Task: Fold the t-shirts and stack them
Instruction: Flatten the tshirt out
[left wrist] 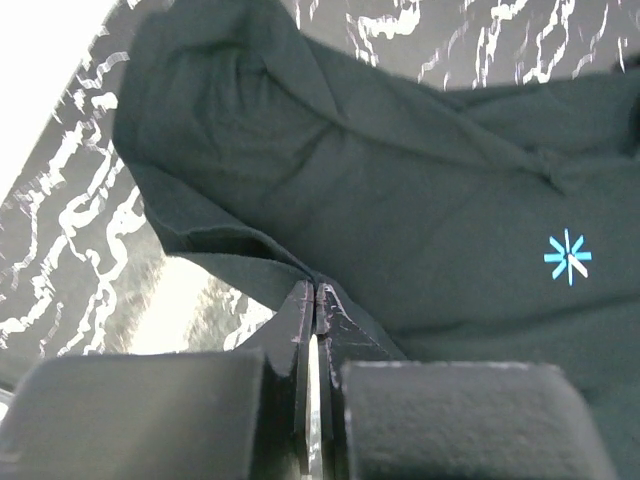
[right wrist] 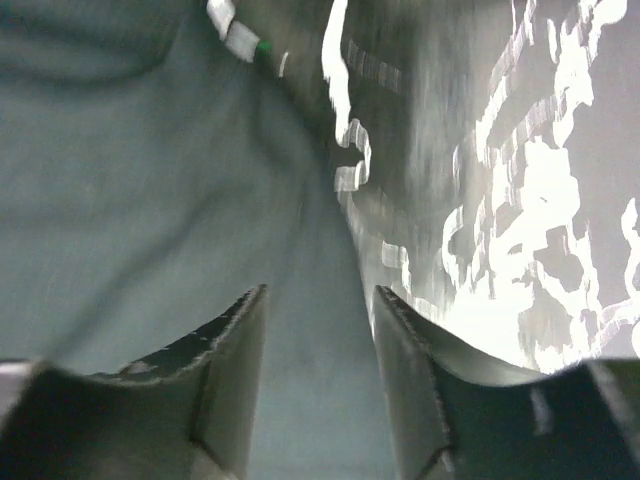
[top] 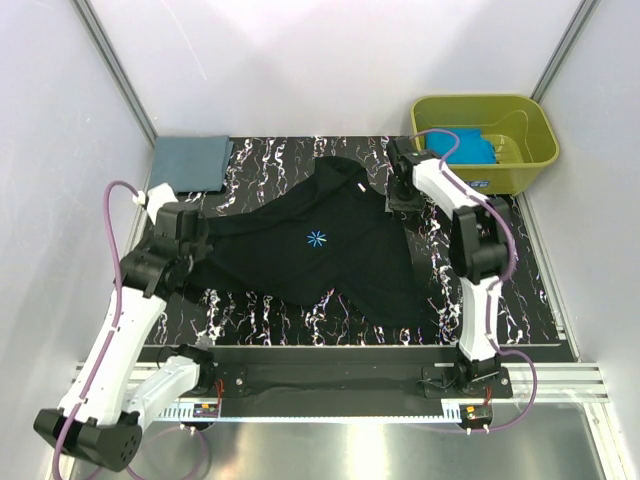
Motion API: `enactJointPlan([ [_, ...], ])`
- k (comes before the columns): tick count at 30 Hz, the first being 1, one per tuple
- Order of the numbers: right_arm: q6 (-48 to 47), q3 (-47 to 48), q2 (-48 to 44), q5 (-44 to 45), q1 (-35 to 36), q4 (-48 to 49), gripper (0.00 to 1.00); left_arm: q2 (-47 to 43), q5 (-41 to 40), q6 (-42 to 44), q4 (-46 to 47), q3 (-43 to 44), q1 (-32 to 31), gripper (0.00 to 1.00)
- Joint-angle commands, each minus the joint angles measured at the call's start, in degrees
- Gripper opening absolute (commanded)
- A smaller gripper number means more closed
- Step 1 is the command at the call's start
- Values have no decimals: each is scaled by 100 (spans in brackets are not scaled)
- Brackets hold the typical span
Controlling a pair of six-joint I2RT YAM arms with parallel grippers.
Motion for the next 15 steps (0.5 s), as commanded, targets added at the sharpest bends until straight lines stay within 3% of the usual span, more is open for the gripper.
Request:
enactJointPlan([
  [1, -20, -665, -1344, -381, 65, -290, 56, -445, 367, -131, 93, -234, 19, 0],
  [8, 725, -3320, -3609, -1428, 65, -255, 57, -868, 420, -157, -39, -270, 37, 0],
  [15, 1492, -5650, -5036, -1964, -216, 184, 56, -1009, 639, -219, -48, -252, 28, 0],
])
